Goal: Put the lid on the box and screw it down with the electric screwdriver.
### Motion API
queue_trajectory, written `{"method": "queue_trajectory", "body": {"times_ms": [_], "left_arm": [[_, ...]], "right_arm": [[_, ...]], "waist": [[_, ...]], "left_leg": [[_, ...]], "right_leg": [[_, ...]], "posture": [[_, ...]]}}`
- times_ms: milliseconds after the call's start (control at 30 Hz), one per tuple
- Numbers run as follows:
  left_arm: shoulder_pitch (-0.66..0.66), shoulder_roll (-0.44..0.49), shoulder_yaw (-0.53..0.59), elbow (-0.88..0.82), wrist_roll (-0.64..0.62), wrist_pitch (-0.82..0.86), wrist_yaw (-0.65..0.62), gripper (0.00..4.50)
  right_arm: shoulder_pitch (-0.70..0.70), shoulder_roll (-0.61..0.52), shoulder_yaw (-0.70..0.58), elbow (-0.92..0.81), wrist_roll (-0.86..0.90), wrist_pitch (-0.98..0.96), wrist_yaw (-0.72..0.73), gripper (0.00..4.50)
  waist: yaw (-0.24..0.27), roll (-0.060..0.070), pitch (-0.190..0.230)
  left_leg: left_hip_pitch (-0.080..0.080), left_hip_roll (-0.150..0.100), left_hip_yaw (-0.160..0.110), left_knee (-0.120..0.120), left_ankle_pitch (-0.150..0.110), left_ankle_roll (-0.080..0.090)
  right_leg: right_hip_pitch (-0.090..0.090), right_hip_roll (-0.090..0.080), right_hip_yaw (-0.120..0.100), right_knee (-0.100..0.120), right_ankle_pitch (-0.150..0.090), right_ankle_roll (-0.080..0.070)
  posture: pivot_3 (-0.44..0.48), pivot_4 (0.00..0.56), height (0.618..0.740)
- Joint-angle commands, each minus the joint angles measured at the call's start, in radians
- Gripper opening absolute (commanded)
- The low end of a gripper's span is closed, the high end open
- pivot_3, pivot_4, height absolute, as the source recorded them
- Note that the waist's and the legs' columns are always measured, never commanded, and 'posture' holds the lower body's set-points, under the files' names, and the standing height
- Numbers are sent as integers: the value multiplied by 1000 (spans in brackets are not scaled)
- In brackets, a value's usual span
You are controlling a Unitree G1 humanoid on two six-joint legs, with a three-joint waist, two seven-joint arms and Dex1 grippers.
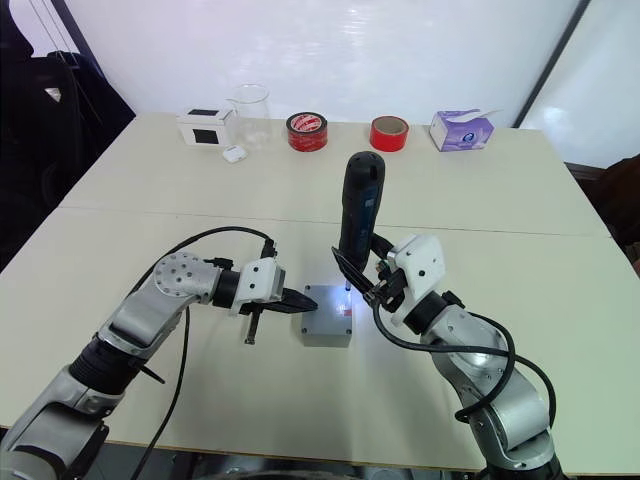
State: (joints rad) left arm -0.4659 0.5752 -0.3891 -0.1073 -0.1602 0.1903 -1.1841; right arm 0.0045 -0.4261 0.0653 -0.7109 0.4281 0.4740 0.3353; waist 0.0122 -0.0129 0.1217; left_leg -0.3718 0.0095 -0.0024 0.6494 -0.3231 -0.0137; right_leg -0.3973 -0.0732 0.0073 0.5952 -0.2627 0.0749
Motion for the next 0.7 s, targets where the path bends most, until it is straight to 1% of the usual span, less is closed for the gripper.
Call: {"method": "queue_trajectory", "body": {"times_ms": [33, 200, 267, 400, 467, 533, 567, 633, 700], "left_arm": [[34, 7, -67, 29, 53, 30, -15, 0], [35, 8, -59, 20, 46, 36, -11, 0], [34, 8, -48, 10, 34, 42, -11, 0], [30, 8, -26, -17, 12, 61, -6, 0], [30, 11, -10, -45, -8, 81, -3, 0], [29, 16, 7, -73, -26, 96, -1, 0], [26, 17, 20, -89, -40, 111, 1, 0], [16, 24, 46, -127, -65, 131, 4, 0], [1, 28, 81, -170, -101, 162, 13, 0]], "right_arm": [[40, -33, 21, 95, -29, 102, 2, 1816], [-17, -36, -31, 51, 8, 89, 10, 1816], [-75, -41, -83, 10, 60, 118, 3, 1816], [-198, -57, -219, -54, 230, 215, -31, 1816], [-253, -81, -305, -64, 361, 288, -68, 1816], [-299, -113, -379, -61, 473, 344, -105, 1816], [-324, -138, -418, -48, 538, 380, -134, 1816], [-360, -217, -501, -3, 686, 461, -193, 1816], [-390, -322, -564, 62, 802, 551, -266, 1816]], "waist": [[0, 0, 0], [0, 2, 1], [1, 4, 4], [2, 11, 15], [2, 12, 17], [0, 14, 18], [0, 15, 19], [-1, 18, 24], [0, 18, 33]], "left_leg": [[0, 0, 0, 0, 0, 0], [-1, 0, 0, 0, 0, 0], [-1, 0, 0, 0, 0, 0], [-4, -1, 0, 1, 0, 0], [-8, -1, 0, 2, 0, 0], [-17, -1, 0, 4, 1, 0], [-20, -1, -1, 5, 1, 0], [-21, -2, -1, 5, 1, 0], [-21, -2, -1, 5, 1, 0]], "right_leg": [[0, 0, 0, 0, 0, 0], [0, 0, 0, 0, 0, 0], [0, 0, 0, 0, 0, 0], [0, 0, -1, 1, 0, 0], [-4, 0, -1, 1, 0, 1], [-13, 0, -2, 3, 1, 1], [-15, 0, -3, 4, 3, 5], [-16, 1, -4, 4, 3, 6], [-16, 1, -5, 4, 3, 6]], "posture": [[0, 150, 739], [0, 150, 739], [0, 150, 739], [0, 150, 739], [0, 150, 739], [0, 150, 739], [0, 150, 739], [0, 150, 739], [0, 150, 739]]}}
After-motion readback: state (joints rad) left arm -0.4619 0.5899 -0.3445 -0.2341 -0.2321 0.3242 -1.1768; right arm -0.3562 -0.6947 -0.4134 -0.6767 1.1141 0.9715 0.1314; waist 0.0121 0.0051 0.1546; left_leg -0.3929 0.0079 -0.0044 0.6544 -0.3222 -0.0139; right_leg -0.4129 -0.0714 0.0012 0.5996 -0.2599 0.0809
